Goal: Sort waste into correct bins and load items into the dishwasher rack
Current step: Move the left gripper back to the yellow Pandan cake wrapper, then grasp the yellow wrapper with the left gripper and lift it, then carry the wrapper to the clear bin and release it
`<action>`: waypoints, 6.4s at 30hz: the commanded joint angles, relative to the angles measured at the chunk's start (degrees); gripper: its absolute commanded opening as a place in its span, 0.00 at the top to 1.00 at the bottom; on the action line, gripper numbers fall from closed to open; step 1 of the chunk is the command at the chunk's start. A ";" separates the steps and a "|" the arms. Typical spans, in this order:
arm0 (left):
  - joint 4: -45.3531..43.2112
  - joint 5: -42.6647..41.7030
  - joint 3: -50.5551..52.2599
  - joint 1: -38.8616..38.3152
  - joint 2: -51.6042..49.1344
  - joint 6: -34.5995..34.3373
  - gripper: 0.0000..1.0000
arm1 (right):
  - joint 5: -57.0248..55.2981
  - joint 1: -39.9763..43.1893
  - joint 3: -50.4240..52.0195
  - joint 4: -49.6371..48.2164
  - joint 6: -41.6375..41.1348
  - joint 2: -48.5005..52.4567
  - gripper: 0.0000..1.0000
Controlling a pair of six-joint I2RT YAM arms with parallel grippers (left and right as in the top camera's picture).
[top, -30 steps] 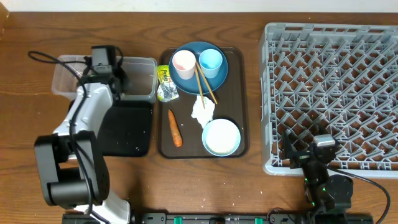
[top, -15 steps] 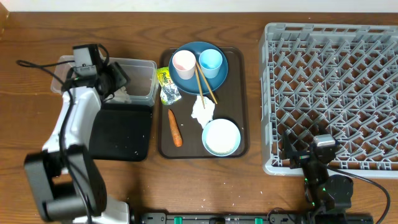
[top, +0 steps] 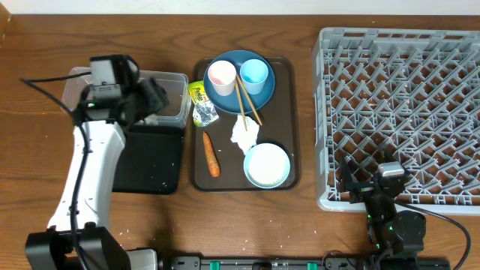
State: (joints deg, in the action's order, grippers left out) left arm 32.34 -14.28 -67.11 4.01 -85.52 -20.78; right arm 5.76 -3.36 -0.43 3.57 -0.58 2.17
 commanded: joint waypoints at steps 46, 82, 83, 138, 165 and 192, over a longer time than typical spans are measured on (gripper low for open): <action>5.73 19.91 -0.22 -25.03 -2.64 1.38 0.46 | 0.07 -0.31 0.11 0.17 0.66 -0.39 0.01; -1.95 27.04 -0.17 -24.94 -16.04 -0.96 0.50 | 0.07 -0.31 0.11 0.17 0.66 -0.39 0.01; -2.08 27.10 -0.17 -24.92 -16.33 -0.94 0.50 | 0.07 -0.33 0.11 0.17 0.66 -0.39 0.01; -5.49 31.93 -0.11 -24.94 -20.17 -0.74 0.64 | 0.07 -0.31 0.11 0.17 0.63 -0.39 0.01; -3.87 31.91 -0.13 -24.94 -18.21 0.55 0.94 | 0.07 -0.31 0.11 0.17 0.63 -0.39 0.01; -1.57 39.65 -0.07 -17.75 1.44 -4.61 0.94 | 0.07 -0.33 0.11 0.17 0.63 -0.39 0.01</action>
State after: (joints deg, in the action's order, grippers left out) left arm 30.46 22.65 -67.09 -16.32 -82.70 -22.61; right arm 5.76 -3.36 -0.43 3.60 -0.58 2.17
